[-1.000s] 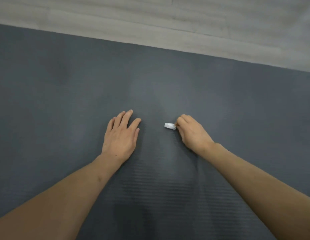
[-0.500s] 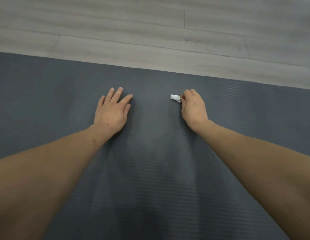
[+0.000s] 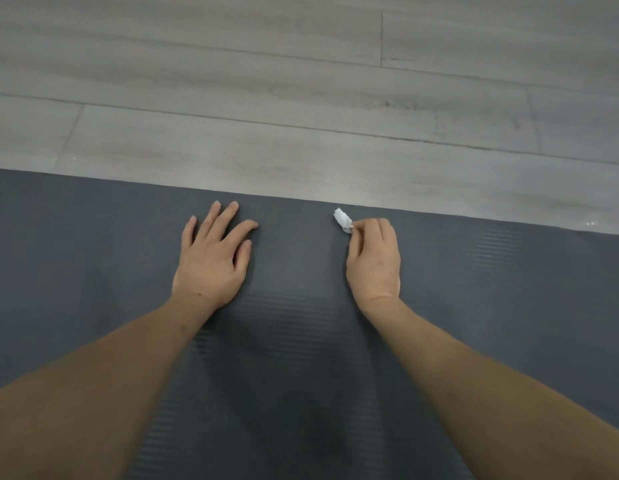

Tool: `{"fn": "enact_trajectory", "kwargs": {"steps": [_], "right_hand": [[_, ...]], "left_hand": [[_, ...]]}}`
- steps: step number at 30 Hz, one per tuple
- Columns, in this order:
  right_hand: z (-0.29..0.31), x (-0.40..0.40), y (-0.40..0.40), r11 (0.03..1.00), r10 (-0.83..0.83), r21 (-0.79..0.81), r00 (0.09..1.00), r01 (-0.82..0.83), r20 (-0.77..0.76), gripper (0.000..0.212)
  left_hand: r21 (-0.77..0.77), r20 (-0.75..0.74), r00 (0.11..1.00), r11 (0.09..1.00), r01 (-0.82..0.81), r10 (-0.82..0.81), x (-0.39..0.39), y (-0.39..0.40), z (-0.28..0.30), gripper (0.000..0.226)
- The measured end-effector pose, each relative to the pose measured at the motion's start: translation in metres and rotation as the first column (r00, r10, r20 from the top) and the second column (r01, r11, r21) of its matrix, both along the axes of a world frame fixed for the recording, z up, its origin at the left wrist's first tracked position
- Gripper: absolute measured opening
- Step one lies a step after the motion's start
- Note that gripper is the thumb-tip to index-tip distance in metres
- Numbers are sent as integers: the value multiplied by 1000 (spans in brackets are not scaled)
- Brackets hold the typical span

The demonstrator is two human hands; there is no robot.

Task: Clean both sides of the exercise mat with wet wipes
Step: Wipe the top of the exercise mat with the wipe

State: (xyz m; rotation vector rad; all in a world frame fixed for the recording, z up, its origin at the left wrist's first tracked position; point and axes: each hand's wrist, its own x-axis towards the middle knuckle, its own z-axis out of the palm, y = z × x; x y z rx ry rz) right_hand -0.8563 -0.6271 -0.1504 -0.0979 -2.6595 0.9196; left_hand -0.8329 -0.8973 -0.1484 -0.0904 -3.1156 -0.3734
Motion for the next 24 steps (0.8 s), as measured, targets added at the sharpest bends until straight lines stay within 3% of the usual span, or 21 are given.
{"fn": "enact_trajectory", "kwargs": {"steps": [8,24], "right_hand": [[-2,-3,-2,998,-4,60,1000,3,12,6],[4,-3,-7,993,-89,87,993,82,72,7]], "left_hand": [[15,-50,999,1000,-14,14,-5,-1,-1,48],[-6,7,1000,1000,10,-10,-11,-1,0,52]]}}
